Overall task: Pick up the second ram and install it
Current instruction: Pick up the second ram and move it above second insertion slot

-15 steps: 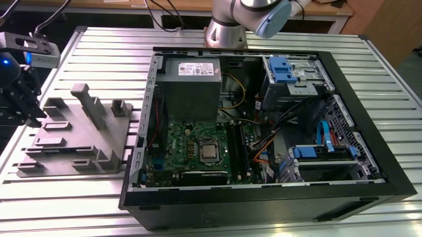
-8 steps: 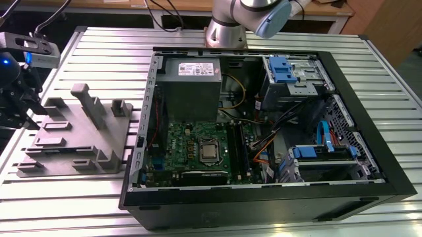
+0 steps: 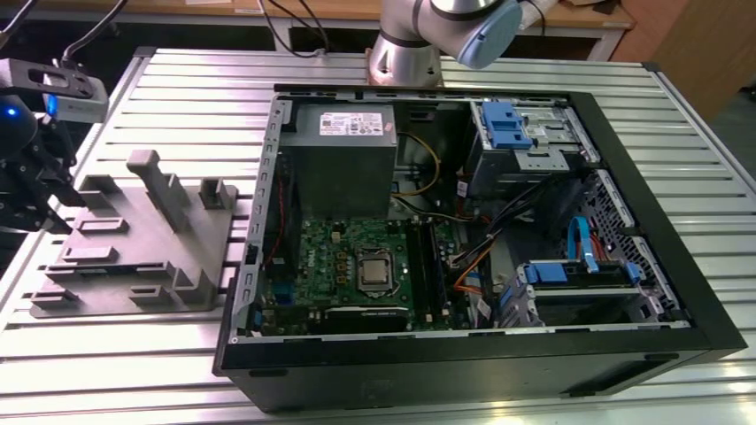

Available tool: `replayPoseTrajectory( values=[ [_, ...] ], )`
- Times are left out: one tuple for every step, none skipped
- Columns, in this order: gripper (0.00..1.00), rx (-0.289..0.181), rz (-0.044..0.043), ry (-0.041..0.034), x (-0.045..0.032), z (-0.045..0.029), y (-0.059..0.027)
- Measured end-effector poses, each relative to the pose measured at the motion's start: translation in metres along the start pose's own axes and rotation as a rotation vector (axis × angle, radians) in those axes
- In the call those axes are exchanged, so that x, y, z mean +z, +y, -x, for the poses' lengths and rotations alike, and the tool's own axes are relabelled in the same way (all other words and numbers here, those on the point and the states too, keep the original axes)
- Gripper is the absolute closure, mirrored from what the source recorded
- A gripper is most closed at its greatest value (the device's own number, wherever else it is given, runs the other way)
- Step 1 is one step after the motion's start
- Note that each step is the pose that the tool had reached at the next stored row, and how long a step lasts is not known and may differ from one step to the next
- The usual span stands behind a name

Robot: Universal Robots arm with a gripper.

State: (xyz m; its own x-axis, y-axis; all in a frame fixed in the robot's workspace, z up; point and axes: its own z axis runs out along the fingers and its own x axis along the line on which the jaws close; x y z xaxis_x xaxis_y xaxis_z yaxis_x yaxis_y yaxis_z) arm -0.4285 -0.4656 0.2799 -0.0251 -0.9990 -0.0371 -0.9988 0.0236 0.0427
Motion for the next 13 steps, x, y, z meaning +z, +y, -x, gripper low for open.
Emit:
replayPoseTrajectory(
  values=[
    [0.59, 0.0, 0.0001, 0.0001, 0.0001, 0.0, 0.0],
    [0.59, -0.001, 0.0, 0.0001, 0.0002, 0.0, 0.0],
    [0.59, -0.001, -0.0001, 0.0, 0.0004, 0.0, 0.0],
    [0.59, -0.001, -0.0001, 0.0, 0.0007, 0.0, 0.0],
    [0.59, -0.002, -0.0001, 0.0, 0.001, -0.0001, 0.0],
    [0.59, -0.002, -0.0002, 0.0, 0.0015, -0.0002, 0.0],
    [0.59, -0.003, 0.0, 0.0001, 0.0019, -0.0004, -0.0001],
    [0.59, -0.003, 0.0001, 0.0001, 0.0024, -0.0008, -0.0001],
    [0.59, -0.004, 0.0, 0.0001, 0.0029, -0.0012, -0.0002],
    [0.59, -0.005, 0.0, 0.0001, 0.0034, -0.0017, -0.0002],
    [0.59, -0.006, 0.0001, 0.0002, 0.0037, -0.0022, -0.0002],
    [0.59, -0.006, 0.0001, 0.0002, 0.0042, -0.0027, -0.0002],
    [0.59, -0.007, 0.0001, 0.0002, 0.0046, -0.0031, -0.0003]
  ],
)
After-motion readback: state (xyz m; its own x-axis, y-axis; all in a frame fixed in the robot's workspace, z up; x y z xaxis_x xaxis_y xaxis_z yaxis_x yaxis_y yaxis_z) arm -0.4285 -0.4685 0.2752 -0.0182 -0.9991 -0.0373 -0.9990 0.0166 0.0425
